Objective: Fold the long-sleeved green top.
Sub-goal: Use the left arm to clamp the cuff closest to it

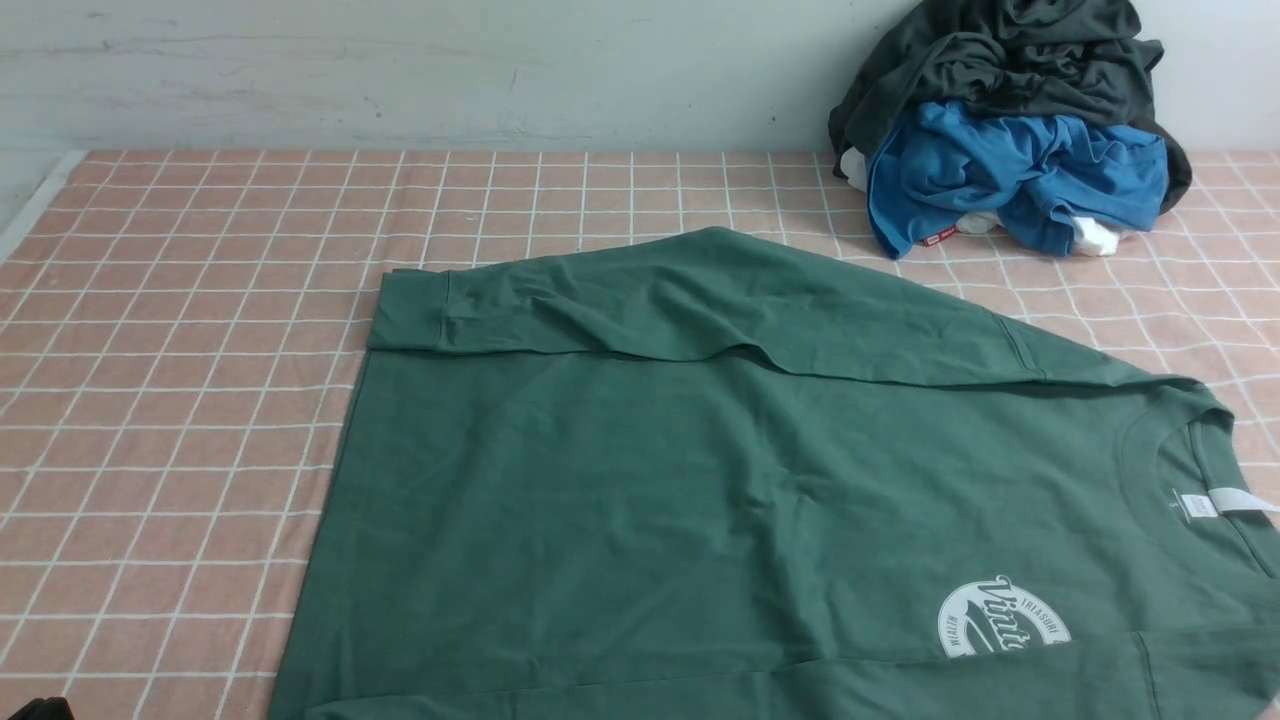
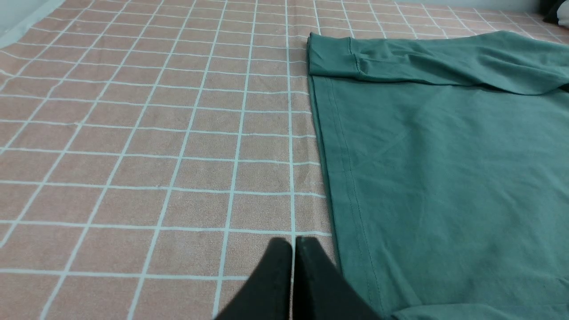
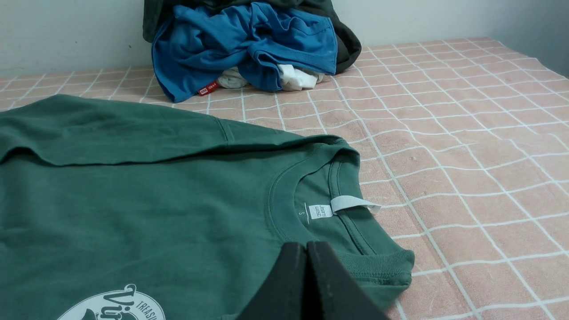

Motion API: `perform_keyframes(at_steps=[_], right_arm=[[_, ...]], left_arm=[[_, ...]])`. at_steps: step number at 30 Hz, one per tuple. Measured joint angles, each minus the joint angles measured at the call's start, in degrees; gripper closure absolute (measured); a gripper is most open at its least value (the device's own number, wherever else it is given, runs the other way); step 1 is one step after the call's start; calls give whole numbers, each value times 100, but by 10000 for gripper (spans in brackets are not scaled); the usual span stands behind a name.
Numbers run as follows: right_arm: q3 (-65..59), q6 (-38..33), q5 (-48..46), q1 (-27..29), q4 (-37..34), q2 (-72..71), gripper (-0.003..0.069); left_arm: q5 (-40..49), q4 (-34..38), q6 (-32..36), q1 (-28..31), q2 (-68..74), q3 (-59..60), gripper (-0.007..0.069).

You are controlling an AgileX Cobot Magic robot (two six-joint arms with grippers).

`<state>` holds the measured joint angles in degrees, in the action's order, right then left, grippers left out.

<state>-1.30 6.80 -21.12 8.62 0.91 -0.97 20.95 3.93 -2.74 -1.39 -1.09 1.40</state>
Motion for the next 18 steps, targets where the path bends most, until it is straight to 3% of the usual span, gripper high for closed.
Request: perform_keyframes(at_steps=[18], right_arm=[[0, 0, 5, 0, 126, 0, 673]], left_arm=[[0, 0, 0, 0, 0, 0, 627]])
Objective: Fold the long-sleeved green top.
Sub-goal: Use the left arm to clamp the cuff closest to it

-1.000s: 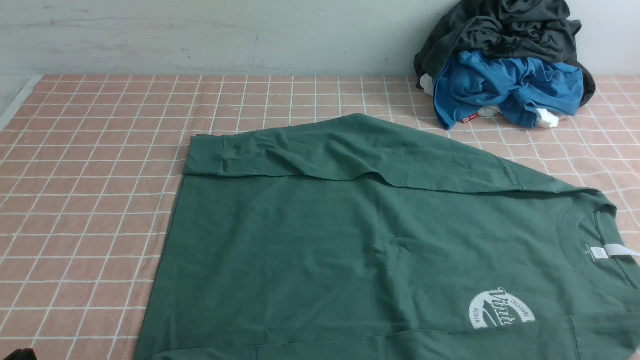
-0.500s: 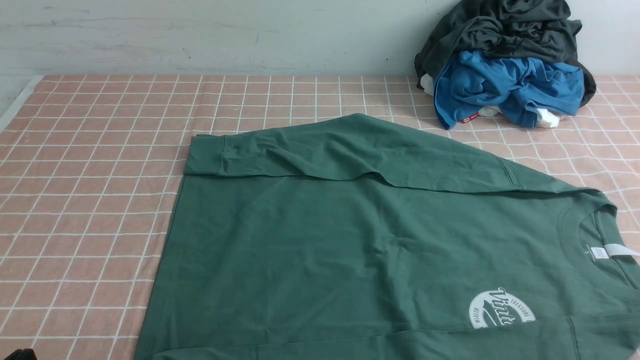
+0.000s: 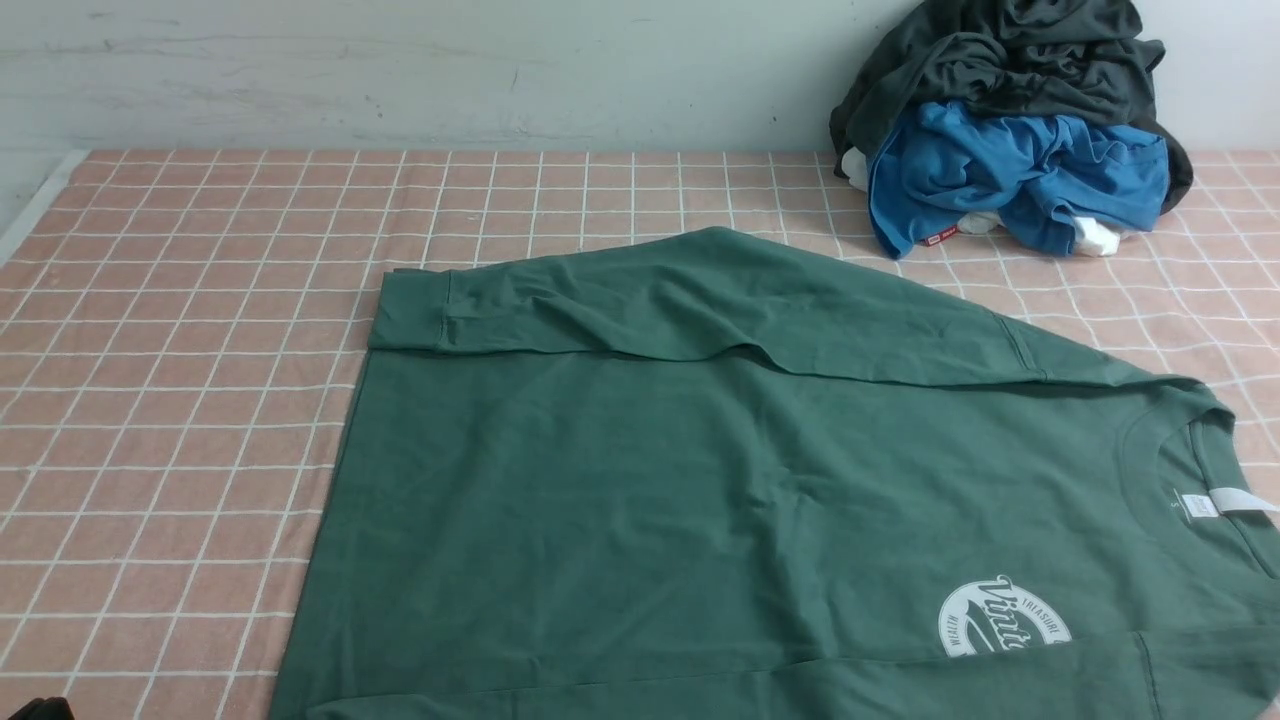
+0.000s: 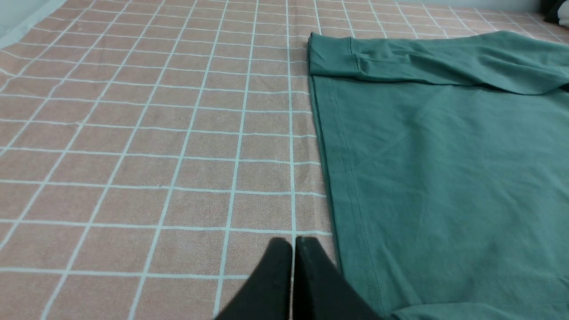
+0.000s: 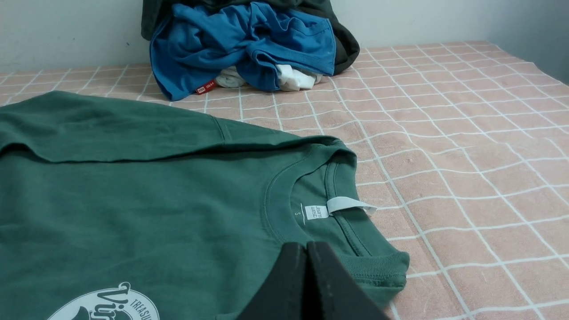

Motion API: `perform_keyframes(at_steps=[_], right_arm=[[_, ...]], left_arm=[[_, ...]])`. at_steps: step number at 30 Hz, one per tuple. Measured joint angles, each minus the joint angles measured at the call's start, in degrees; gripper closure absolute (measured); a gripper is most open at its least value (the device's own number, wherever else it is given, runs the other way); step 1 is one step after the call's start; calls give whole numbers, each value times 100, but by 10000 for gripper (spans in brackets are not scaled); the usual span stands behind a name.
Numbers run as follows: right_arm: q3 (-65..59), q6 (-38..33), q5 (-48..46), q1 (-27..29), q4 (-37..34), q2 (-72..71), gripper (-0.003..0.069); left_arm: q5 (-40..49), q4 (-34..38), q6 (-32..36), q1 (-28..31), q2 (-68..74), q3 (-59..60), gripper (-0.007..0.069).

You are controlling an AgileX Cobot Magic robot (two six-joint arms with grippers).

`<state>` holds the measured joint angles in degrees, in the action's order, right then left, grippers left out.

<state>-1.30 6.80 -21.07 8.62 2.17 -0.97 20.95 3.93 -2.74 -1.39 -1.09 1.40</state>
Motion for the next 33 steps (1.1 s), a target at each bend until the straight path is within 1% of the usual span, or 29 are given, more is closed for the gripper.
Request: perform_keyframes(at_steps=[14, 22, 28, 31, 32, 33], right_arm=[[0, 26, 0, 0, 69, 0, 673], [0, 54, 0, 0, -269, 0, 673], [0, 54, 0, 0, -345, 0, 673], [0, 92, 4, 0, -529, 0, 673], [0, 232, 4, 0, -935, 0, 673], [0, 347, 4, 0, -1211, 0, 673]], left_arm=[[0, 0, 0, 0, 0, 0, 627], [0, 0, 6, 0, 0, 0, 627], [-6, -5, 6, 0, 0, 0, 627], [-132, 323, -177, 0, 0, 13, 627], [-202, 884, -565, 0, 0, 25, 627], [-231, 1265, -801, 0, 0, 25, 627]])
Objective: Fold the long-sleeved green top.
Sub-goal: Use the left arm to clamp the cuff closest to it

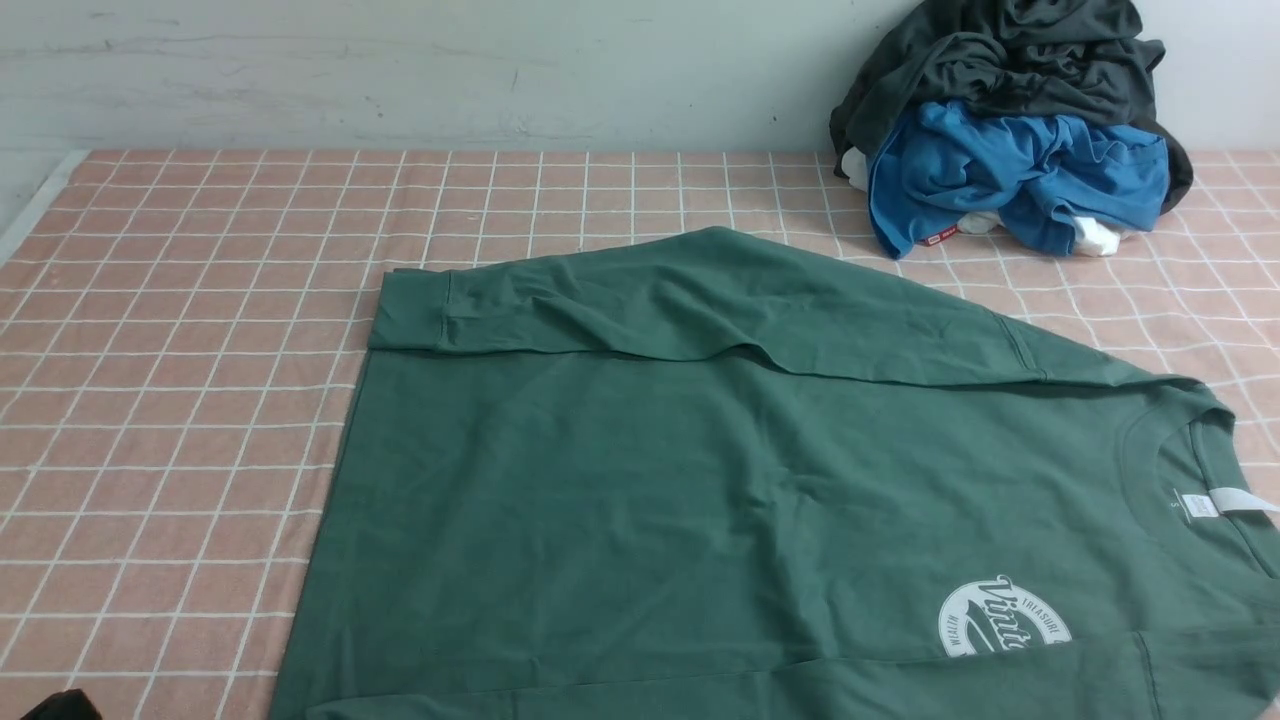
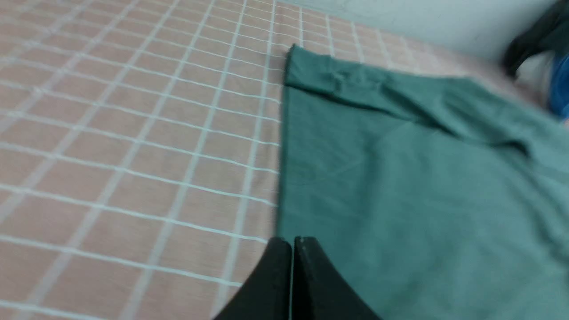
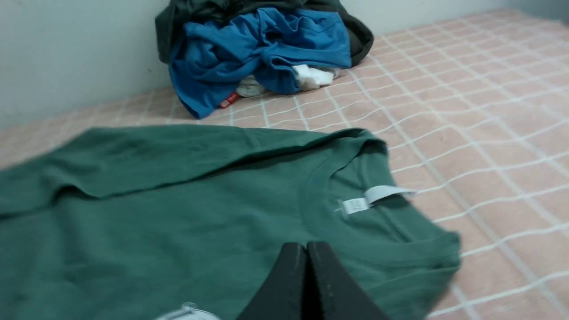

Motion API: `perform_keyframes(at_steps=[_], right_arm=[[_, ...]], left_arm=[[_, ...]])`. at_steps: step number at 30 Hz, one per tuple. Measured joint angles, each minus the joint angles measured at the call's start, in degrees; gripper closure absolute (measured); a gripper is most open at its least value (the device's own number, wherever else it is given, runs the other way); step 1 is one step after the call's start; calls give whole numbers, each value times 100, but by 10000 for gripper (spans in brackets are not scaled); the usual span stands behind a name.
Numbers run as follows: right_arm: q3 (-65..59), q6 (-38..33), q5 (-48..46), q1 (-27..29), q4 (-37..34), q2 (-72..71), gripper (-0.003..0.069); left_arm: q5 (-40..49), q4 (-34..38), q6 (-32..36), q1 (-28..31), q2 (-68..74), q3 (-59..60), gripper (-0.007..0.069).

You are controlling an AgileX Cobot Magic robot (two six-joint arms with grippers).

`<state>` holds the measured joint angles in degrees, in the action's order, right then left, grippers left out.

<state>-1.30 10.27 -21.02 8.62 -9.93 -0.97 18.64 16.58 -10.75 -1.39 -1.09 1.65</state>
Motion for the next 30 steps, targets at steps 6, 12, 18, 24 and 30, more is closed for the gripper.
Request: perform_keyframes(at_steps=[6, 12, 18, 24, 30], right_arm=[[-12, 1066, 73, 0, -2990, 0, 673], [-7, 1141, 308, 0, -3964, 0, 673], [-12, 497, 410, 0, -3997, 0, 673], [148, -1152, 268, 0, -4015, 0, 673], [1296, -2921, 337, 0, -3833, 643, 673]], left_arm=[[-88, 2888, -1227, 0, 0, 0, 627], [-213, 3407, -943, 0, 0, 0, 627], [-369, 3493, -494, 0, 0, 0, 627], [-340, 3419, 1012, 0, 0, -788, 627], [585, 2580, 2849, 0, 1062, -2213, 627]])
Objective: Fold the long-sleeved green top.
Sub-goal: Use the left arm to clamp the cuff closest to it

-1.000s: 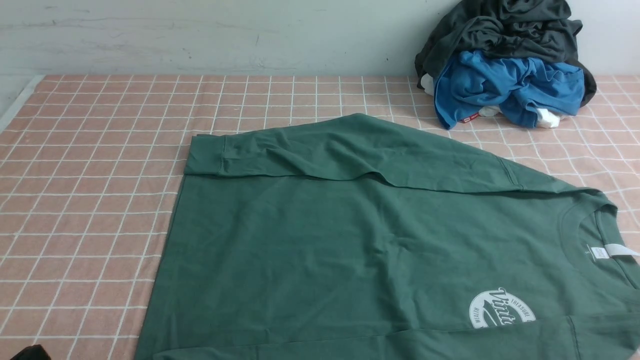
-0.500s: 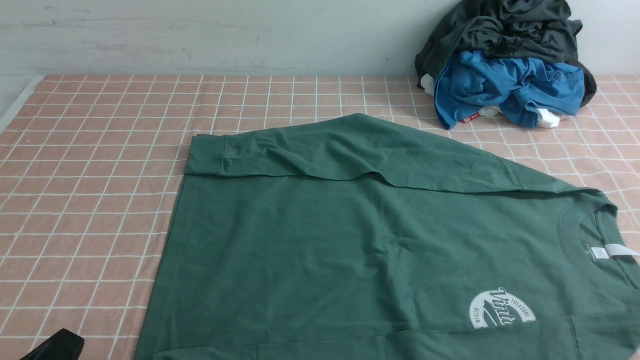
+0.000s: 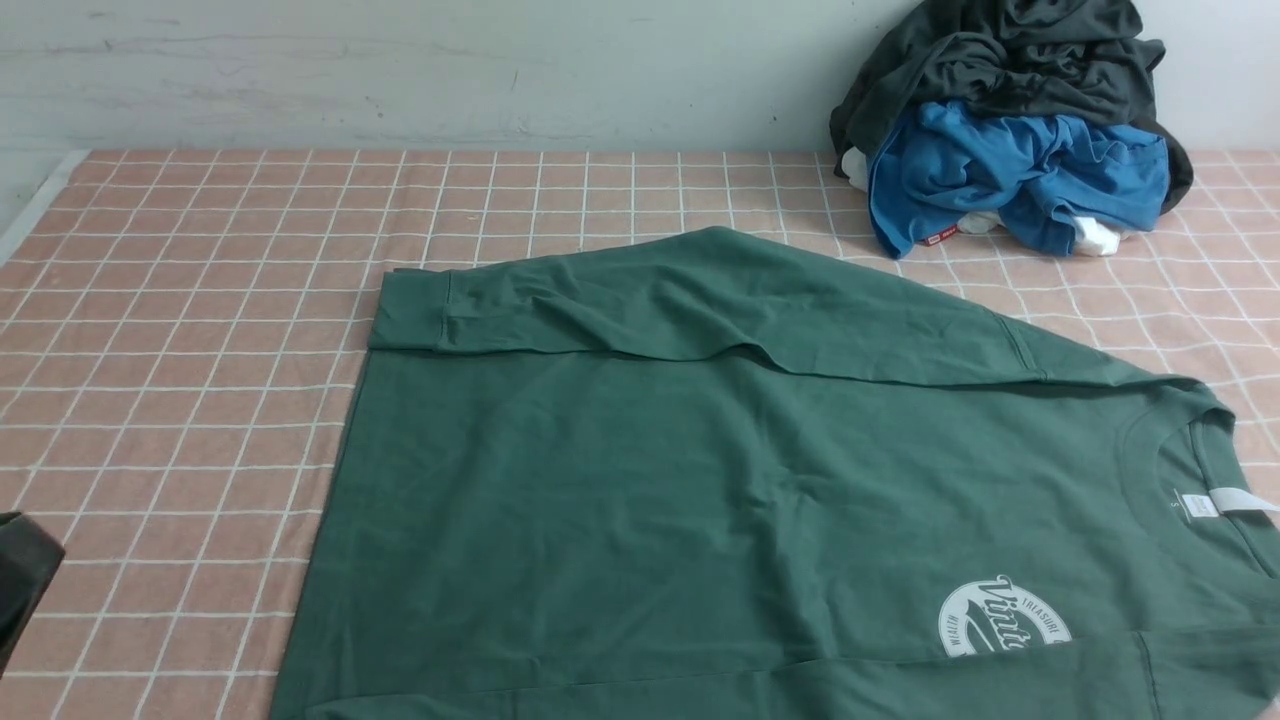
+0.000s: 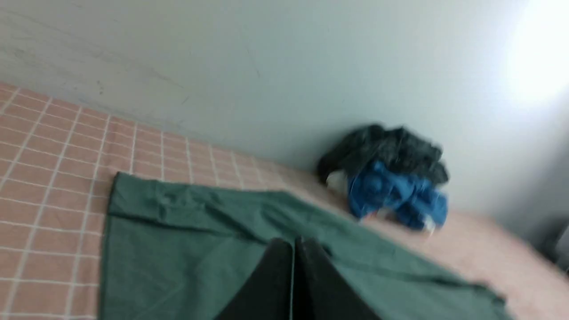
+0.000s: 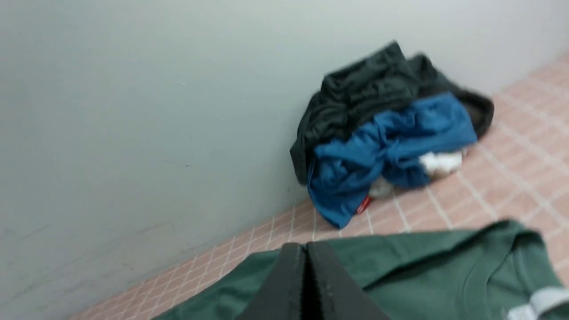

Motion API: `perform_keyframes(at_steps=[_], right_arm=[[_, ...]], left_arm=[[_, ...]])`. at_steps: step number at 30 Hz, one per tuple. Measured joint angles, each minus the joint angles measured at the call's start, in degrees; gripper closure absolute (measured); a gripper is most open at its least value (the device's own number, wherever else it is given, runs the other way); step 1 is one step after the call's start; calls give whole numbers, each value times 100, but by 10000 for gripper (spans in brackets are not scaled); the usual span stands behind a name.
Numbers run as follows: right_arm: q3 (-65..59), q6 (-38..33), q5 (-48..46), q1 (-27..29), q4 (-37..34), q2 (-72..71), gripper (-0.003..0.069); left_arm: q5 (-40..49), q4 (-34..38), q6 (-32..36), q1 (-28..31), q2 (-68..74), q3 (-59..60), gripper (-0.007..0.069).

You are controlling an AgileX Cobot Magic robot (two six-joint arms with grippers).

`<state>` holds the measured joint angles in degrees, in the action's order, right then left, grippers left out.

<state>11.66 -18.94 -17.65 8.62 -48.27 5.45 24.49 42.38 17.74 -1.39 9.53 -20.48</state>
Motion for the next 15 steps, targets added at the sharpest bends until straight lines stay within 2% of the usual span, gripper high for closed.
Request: perform_keyframes(at_steps=[2, 3, 7, 10, 11, 13, 15], right_arm=[[589, -388, -206, 0, 279, 639, 673], [985, -518, -437, 0, 442, 1061, 673], [2289, -728, -1991, -35, 1040, 2379, 673], [2935, -744, -3456, -166, 1393, 3173, 673], [3109, -737, -4125, -251, 1527, 3495, 673], [3205, -650, -4812, -459, 1737, 3846, 673], [3205, -445, -5200, -905, 2085, 4172, 673]], left_arm=[[783, -702, 268, 0, 767, -679, 627], [1441, -1282, 346, 0, 1251, -1203, 627], [2984, -2826, 299, -218, 2593, -2415, 627], [3688, -3811, -110, -798, 3237, -2914, 627], [3927, -4184, -416, -1195, 3479, -3023, 627], [4236, -4580, -714, -1577, 3796, -3052, 627], [4559, -4849, -949, -2044, 4299, -3057, 627]])
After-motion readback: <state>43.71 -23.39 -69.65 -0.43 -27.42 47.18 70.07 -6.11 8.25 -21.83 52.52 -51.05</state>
